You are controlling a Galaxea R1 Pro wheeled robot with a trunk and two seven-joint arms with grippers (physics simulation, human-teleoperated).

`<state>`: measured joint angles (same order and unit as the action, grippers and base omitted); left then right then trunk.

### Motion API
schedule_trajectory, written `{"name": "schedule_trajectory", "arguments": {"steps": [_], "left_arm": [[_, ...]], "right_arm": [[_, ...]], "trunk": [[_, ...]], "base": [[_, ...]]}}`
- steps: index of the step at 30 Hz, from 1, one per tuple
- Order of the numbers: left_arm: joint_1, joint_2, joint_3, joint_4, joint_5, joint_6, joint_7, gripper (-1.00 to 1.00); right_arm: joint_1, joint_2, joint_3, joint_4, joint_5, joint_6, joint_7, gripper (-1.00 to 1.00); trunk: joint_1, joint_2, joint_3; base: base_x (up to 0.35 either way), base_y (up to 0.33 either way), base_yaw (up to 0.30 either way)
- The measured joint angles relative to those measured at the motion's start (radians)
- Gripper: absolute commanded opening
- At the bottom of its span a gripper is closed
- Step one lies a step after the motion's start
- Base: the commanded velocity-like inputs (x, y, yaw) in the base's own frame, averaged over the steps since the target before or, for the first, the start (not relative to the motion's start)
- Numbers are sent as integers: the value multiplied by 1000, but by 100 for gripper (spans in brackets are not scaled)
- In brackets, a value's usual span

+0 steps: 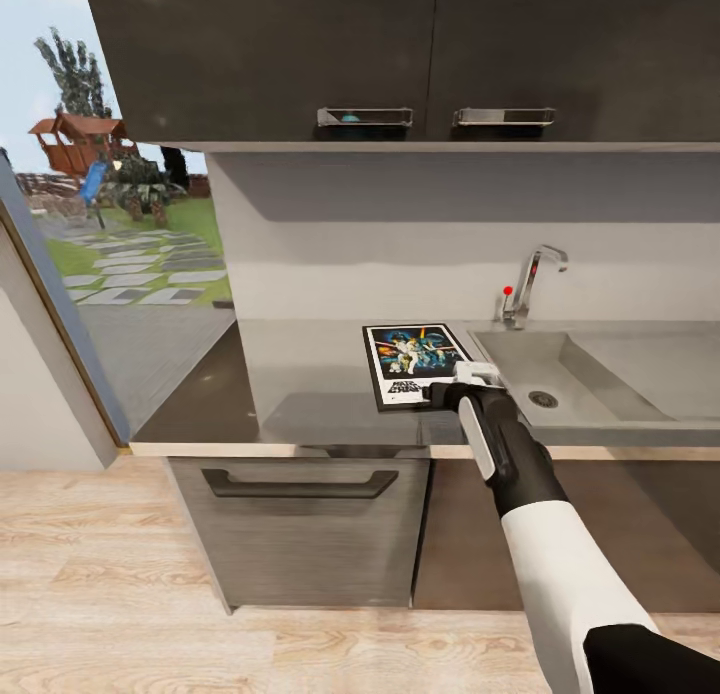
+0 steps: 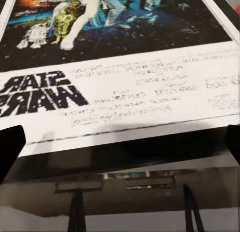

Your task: Pick up the poster from the kitchen countertop and hang it on one of the wall nails in the kitchen.

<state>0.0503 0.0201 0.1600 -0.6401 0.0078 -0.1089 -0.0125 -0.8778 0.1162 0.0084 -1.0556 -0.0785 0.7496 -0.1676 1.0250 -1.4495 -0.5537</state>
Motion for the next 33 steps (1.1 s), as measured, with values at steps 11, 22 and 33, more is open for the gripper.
{"name": "schedule_trajectory", "arguments": {"steps": [11,22,33], "left_arm": [[0,0,0,0,0,0,0,100],[0,0,0,0,0,0,0,100],[0,0,0,0,0,0,0,100]], "right_arm": [[0,0,1,-22,1,40,1,100],[1,0,1,-15,3,39,1,100],[1,0,1,-14,2,37,1,100]], "trunk": [[0,0,0],[0,0,0],[0,0,0]], "base": [[88,0,0],[82,0,0],[58,0,0]]}}
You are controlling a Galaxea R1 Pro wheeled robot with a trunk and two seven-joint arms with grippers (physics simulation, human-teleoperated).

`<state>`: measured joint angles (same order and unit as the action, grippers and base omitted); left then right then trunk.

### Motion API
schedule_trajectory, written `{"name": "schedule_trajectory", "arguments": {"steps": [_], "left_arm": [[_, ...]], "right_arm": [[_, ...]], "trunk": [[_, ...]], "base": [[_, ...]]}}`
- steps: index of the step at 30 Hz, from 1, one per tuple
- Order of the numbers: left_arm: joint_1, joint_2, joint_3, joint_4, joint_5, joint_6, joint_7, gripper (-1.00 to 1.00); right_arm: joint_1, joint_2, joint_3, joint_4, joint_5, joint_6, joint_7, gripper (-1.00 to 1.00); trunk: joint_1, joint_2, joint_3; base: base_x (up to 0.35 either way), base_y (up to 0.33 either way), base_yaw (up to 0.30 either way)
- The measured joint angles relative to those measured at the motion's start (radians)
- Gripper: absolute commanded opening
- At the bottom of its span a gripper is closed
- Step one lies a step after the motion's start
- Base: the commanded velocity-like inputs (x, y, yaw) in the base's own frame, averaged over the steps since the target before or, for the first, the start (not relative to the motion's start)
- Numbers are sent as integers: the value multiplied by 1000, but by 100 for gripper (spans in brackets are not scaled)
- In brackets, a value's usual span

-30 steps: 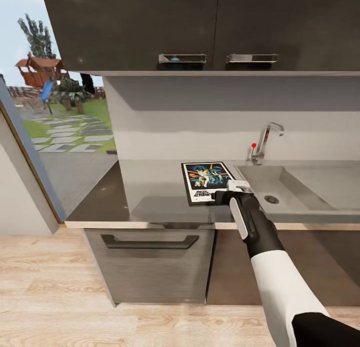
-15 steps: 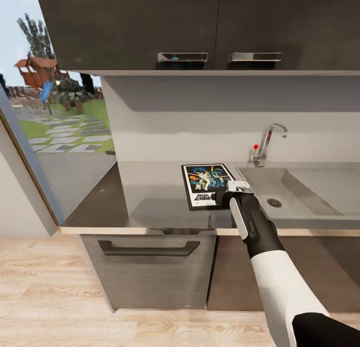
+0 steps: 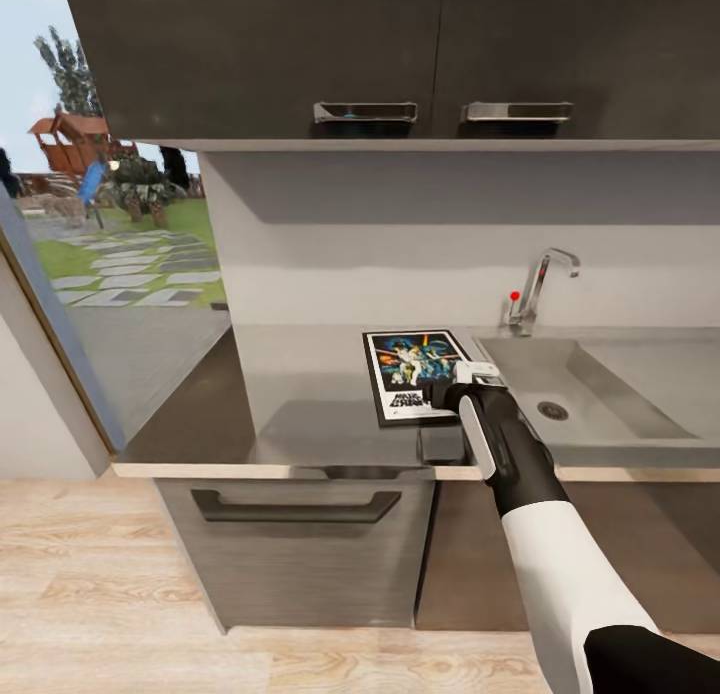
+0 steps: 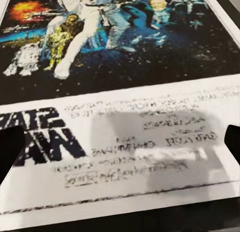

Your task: Pick up the poster from the kitchen countertop and hang it on one of the wall nails in the kitchen.

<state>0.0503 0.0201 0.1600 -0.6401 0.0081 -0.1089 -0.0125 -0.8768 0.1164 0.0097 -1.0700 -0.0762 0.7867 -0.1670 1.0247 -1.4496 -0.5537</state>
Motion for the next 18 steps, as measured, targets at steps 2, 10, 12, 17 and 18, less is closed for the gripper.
{"name": "schedule_trajectory", "arguments": {"steps": [2,10,12,17,18], "left_arm": [[0,0,0,0,0,0,0,100],[1,-1,3,2,2,0,-1,100],[1,-1,3,2,2,0,-1,100],[1,-1,3,2,2,0,-1,100],[1,-1,3,2,2,0,-1,100]], "right_arm": [[0,0,0,0,0,0,0,100],[-12,-1,44,45,-2,-39,-1,100],[-12,-1,55,56,-2,-39,-1,100],[-12,-1,67,84,-2,-39,-1,100],[-12,-1,67,90,-2,-39,-1,100]], "trunk": [[0,0,0],[0,0,0],[0,0,0],[0,0,0],[0,0,0]], "base": [[47,0,0],[0,0,0],[0,0,0],[0,0,0],[0,0,0]]}}
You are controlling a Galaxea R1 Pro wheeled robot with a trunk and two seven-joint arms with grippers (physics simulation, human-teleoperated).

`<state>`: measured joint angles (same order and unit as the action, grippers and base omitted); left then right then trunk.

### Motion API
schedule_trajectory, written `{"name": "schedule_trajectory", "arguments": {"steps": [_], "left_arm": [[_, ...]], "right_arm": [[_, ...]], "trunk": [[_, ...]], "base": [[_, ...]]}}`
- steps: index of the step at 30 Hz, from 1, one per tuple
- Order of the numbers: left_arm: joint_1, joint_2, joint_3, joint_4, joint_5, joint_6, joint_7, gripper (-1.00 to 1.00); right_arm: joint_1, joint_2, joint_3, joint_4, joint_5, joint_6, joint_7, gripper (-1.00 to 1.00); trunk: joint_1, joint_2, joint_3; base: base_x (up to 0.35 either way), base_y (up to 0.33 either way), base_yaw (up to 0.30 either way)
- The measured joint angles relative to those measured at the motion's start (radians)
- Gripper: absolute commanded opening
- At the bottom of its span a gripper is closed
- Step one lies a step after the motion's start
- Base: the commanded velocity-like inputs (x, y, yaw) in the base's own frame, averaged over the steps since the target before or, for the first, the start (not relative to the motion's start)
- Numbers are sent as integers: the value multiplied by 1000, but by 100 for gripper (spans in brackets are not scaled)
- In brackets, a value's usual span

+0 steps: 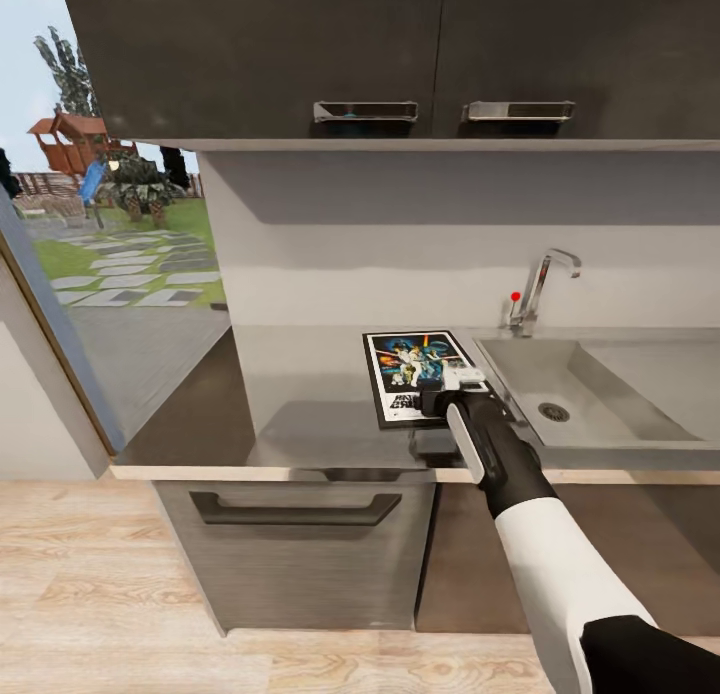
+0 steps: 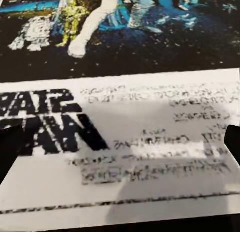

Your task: Pick up the poster from the kitchen countertop and hang it on one of the wall nails in the kitchen.

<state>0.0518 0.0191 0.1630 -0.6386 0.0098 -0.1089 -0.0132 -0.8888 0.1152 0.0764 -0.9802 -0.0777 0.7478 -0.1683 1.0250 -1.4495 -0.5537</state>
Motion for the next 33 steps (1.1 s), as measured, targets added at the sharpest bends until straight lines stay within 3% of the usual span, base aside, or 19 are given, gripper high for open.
{"name": "schedule_trajectory", "arguments": {"steps": [11,20,33], "left_arm": [[0,4,0,4,0,0,1,100],[0,4,0,4,0,0,1,100],[0,4,0,2,0,0,1,100]], "right_arm": [[-11,-8,-61,-62,8,53,-5,100],[-84,-10,-64,-71,8,131,-6,100],[-155,-14,-65,-10,9,149,-37,100]], "trunk": [[0,0,0],[0,0,0],[0,0,0]], "base": [[0,0,0],[1,0,0],[70,-1,0]]}}
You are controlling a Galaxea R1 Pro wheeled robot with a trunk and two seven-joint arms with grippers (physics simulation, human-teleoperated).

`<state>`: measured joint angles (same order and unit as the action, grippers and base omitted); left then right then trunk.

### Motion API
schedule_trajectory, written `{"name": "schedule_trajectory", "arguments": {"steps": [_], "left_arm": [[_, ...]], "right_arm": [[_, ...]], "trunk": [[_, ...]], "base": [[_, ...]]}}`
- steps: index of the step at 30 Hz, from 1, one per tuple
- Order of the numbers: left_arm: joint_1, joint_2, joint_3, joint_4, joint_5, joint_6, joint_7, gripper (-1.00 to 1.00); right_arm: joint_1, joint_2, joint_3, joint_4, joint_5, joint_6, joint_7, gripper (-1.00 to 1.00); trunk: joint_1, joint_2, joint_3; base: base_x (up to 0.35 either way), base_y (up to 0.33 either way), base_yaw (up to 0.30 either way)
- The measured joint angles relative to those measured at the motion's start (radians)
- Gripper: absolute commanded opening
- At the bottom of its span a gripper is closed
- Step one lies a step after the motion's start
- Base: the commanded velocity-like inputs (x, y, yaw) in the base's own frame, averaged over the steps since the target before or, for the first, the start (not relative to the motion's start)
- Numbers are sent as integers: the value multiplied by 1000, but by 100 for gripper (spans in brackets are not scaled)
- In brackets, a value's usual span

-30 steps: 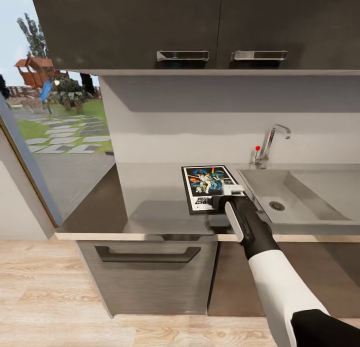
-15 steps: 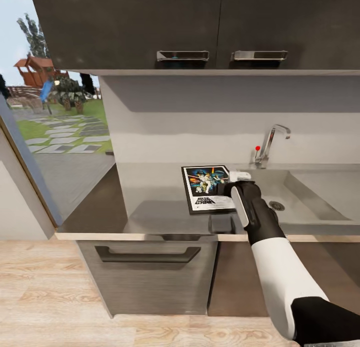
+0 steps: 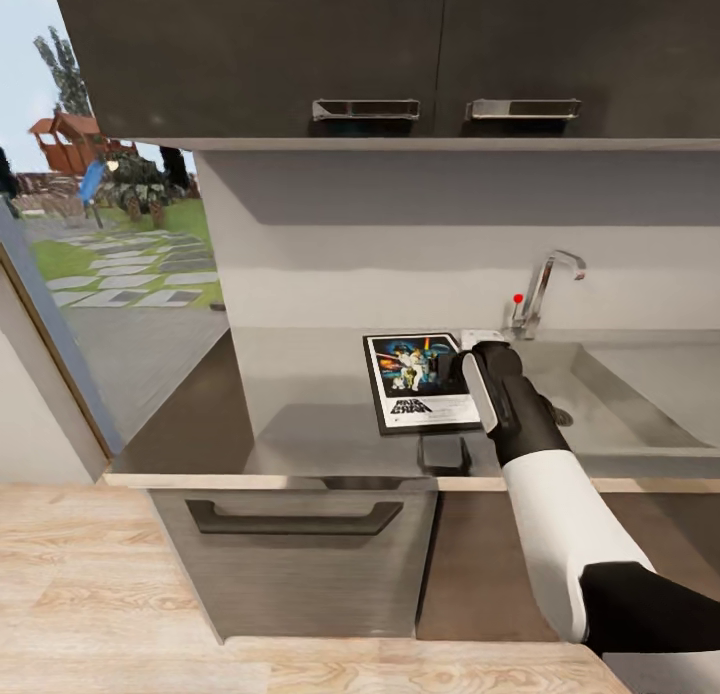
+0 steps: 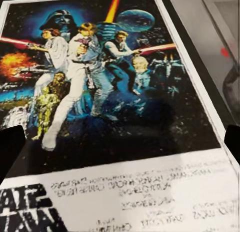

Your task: Pick up the poster from the kitchen countertop and hang it on one of the wall nails in the kitchen.

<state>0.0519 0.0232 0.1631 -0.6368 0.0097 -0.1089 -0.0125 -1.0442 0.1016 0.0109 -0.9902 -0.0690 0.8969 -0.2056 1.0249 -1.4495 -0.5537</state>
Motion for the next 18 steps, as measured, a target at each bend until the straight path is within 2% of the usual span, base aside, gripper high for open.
{"name": "schedule_trajectory", "arguments": {"steps": [4,9,13,18], "left_arm": [[0,0,0,0,0,0,0,100],[0,0,0,1,0,0,0,100],[0,0,0,1,0,0,0,100],[0,0,0,1,0,0,0,100]], "right_arm": [[-38,-15,-2,50,0,0,-17,100],[-50,-28,-4,72,-1,-3,-22,100],[-54,-59,-5,77,0,-3,-23,100],[-55,-85,-7,91,-2,-5,-23,100]], "trunk": [[0,0,0],[0,0,0],[0,0,0],[0,0,0]], "base": [[165,-79,0],[64,-35,0],[15,-8,0],[17,-13,0]]}}
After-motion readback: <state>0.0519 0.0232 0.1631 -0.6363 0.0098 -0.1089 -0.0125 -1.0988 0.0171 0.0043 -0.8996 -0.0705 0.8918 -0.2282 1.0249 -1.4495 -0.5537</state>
